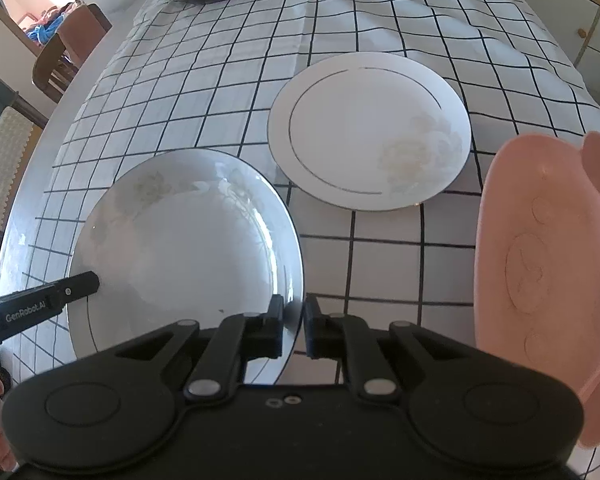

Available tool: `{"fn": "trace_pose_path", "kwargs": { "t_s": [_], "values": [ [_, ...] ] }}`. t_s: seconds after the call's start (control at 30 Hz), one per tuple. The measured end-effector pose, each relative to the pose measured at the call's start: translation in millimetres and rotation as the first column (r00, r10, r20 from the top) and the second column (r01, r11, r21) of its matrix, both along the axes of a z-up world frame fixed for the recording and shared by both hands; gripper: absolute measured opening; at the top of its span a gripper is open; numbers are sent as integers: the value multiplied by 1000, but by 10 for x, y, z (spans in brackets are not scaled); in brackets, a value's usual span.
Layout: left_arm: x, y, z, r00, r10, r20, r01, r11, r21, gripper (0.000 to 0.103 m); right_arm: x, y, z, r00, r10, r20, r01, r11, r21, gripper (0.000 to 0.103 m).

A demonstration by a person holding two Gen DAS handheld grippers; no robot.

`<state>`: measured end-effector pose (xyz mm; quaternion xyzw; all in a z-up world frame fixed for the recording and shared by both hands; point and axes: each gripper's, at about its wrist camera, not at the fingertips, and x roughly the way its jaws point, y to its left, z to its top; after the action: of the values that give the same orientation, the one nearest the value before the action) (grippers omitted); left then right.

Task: Organize plates and bowls
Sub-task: 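Lift and carry the large white plate back with both grippers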

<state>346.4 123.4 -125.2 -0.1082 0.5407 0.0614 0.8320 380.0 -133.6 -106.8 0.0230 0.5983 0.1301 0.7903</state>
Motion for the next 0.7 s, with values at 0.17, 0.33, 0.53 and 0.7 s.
{"fn": "trace_pose_path", "kwargs": {
  "t_s": [0.17, 0.33, 0.53, 0.7],
  "values": [
    [-50, 6, 19, 1000, -20, 4, 20, 1000, 4, 14, -67, -1, 29, 1000, 5, 3, -5, 1000, 2, 9],
    [-148, 39, 32, 1000, -28, 5, 28, 1000, -9, 13, -166, -1, 37, 1000, 20, 0, -20, 1000, 7, 9],
    [-343, 38, 50, 999, -32, 4, 32, 999, -18, 13, -316, -10, 36, 999, 46, -10, -46, 999, 9, 9],
    [-595, 53, 57, 999, -43, 2, 43, 999, -29, 13, -467, -8, 34, 995, 96, -22, -95, 995, 9, 9]
  ]
}}
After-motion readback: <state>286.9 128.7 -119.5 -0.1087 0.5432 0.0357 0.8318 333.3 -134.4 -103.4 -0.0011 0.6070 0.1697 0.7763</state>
